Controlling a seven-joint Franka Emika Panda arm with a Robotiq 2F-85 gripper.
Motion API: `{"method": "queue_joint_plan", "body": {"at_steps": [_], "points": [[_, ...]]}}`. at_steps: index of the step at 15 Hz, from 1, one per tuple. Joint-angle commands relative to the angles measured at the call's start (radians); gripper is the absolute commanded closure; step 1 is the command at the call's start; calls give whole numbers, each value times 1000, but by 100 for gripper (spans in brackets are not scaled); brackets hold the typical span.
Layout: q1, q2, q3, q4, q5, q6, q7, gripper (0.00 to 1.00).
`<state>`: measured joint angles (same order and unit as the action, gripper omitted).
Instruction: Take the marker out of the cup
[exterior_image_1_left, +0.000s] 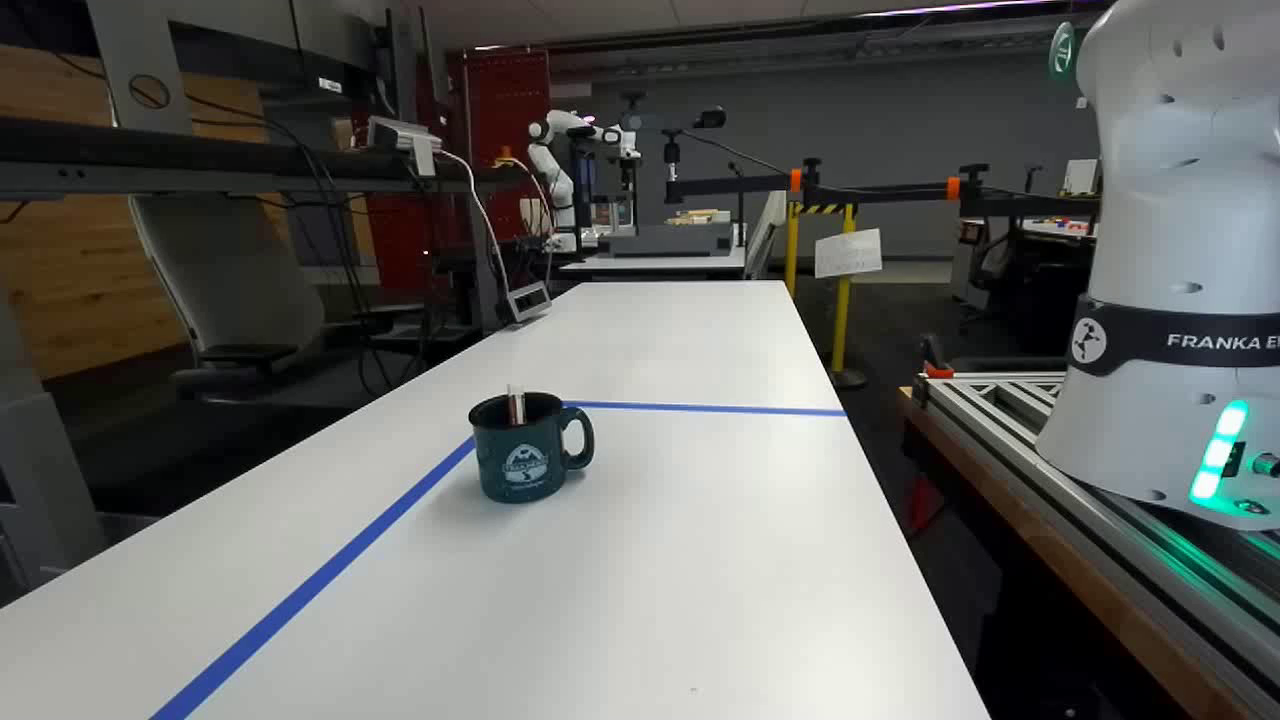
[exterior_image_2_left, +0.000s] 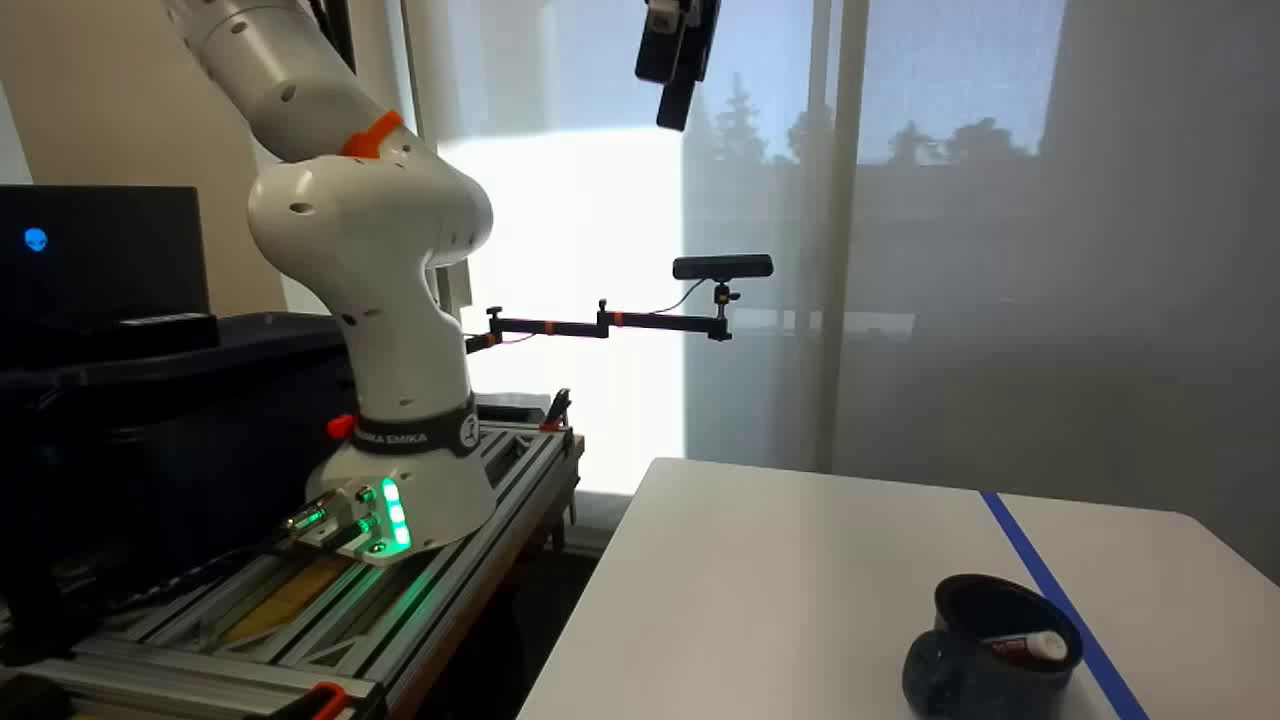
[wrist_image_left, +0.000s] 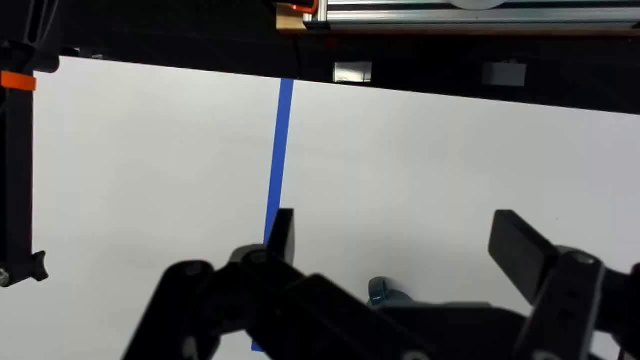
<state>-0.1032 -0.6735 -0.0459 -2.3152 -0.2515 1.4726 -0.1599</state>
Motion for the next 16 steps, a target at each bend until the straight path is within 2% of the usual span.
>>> {"method": "queue_joint_plan", "body": {"at_steps": [1,8,11,16], "points": [[27,0,-19,4,-9,-6,13,0],[27,-1,-19,7,-9,-6,13,0],[20,11,-21,-29,-28,52,52,0],[-4,74,-46,-96,24,254,184,0]]}}
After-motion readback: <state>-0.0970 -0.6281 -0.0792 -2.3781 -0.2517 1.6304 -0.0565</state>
